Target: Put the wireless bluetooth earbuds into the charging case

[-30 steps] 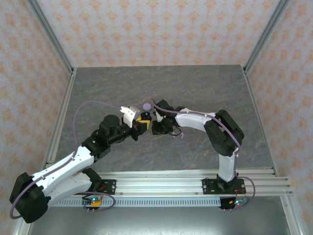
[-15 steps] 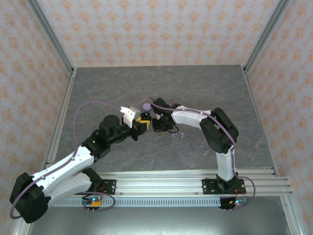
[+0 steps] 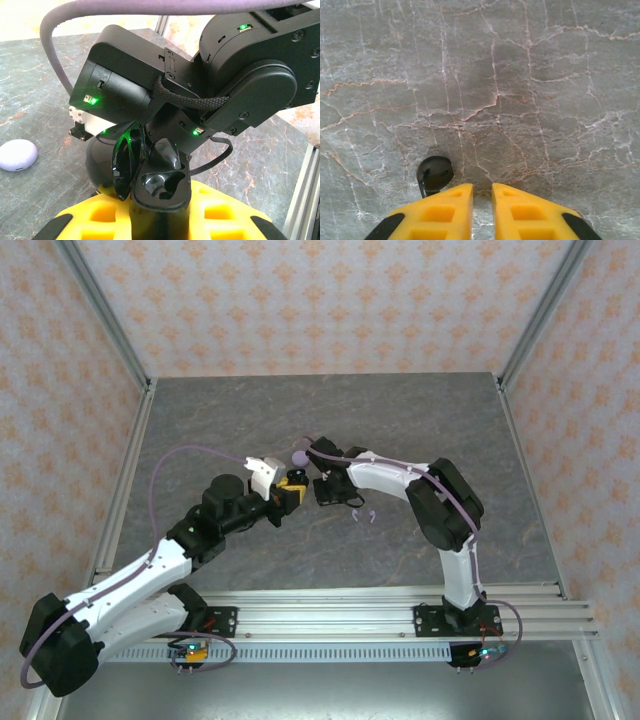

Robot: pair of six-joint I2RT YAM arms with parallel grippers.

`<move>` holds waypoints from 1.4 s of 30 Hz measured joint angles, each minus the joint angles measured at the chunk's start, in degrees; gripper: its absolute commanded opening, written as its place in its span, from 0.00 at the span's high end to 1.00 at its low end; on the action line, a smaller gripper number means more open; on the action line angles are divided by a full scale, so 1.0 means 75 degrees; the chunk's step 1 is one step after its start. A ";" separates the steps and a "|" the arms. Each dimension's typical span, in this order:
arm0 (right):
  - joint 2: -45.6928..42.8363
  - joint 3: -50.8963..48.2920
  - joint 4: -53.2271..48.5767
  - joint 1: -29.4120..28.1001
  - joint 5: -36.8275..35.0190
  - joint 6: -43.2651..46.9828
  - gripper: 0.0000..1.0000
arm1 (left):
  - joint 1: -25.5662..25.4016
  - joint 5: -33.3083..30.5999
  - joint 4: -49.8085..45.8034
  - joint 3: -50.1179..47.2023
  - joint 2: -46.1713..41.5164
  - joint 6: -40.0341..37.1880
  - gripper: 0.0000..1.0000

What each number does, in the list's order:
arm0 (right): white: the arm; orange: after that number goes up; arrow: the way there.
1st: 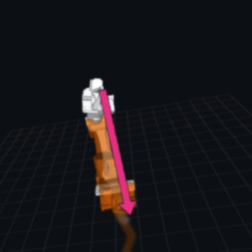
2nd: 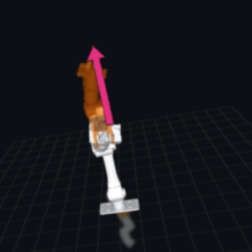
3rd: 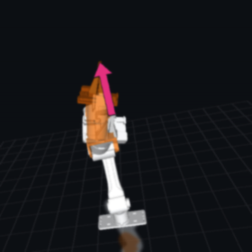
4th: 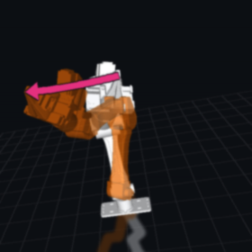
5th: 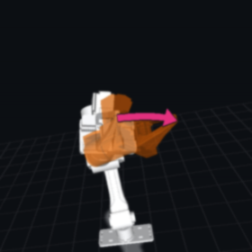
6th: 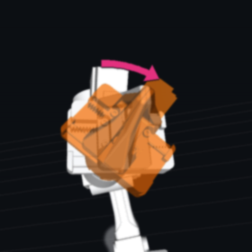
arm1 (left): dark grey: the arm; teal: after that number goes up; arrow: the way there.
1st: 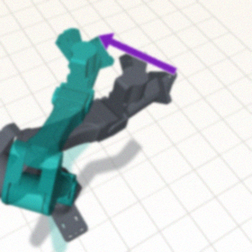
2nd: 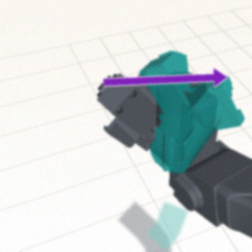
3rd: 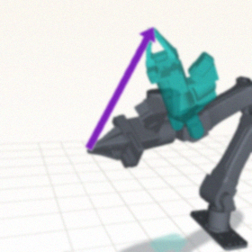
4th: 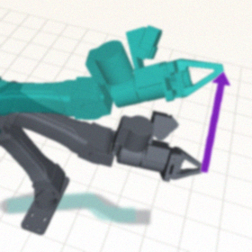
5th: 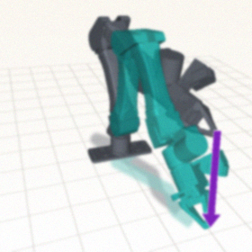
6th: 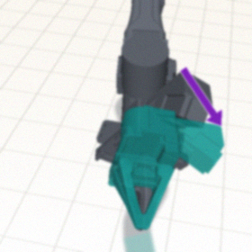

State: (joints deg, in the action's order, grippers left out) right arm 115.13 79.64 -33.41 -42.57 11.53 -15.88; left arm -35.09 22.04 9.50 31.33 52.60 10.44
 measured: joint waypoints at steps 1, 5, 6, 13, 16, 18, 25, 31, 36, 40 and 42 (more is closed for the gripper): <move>-0.0009 0.0000 -0.0012 0.0000 0.0009 0.0041 0.78 | 0.0003 0.0000 -0.0009 0.0000 -0.0017 0.0000 0.81; -0.0058 0.0038 -0.0122 0.0047 0.0172 0.0251 0.76 | 0.0003 0.0000 -0.0061 0.0000 -0.0117 0.0000 0.81; -0.0073 0.0085 -0.0178 0.0073 0.0216 0.0306 0.75 | 0.0000 0.0000 -0.0087 0.0000 -0.0146 0.0000 0.81; -0.0082 0.0618 -0.0382 0.0388 0.0901 0.0618 0.66 | 0.0003 0.0000 -0.0280 0.0000 -0.0452 -0.0003 0.81; -0.0058 0.0883 -0.0501 0.0417 0.1145 0.0714 0.62 | 0.0000 0.0000 -0.0358 0.0000 -0.0568 -0.0003 0.81; 0.0067 0.1177 -0.0664 0.0411 0.1250 0.0755 0.60 | 0.0003 0.0000 -0.0385 0.0000 -0.0615 -0.0003 0.81; 0.0752 0.1859 -0.1180 0.0411 0.1268 0.0866 0.59 | 0.0000 0.0000 -0.0434 0.0000 -0.0647 -0.0006 0.81; 0.1067 0.2122 -0.1687 0.0344 0.1265 0.1014 0.59 | 0.0003 0.0000 -0.0440 0.0000 -0.0647 -0.0003 0.81; 0.1209 0.2398 -0.1903 0.0256 0.1241 0.1099 0.59 | 0.0000 0.0000 -0.0440 0.0000 -0.0647 -0.0006 0.81; 0.1352 0.2503 -0.2034 0.0192 0.1230 0.1105 0.59 | 0.0003 0.0000 -0.0443 0.0000 -0.0647 -0.0003 0.81; 0.1431 0.2530 -0.2069 0.0172 0.1189 0.1107 0.59 | 0.0003 0.0000 -0.0443 0.0000 -0.0647 -0.0003 0.81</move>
State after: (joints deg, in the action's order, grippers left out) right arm 125.86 98.61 -48.93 -41.28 20.45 -7.57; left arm -35.07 22.04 6.17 31.33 47.75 10.41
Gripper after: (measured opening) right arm 0.407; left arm 0.218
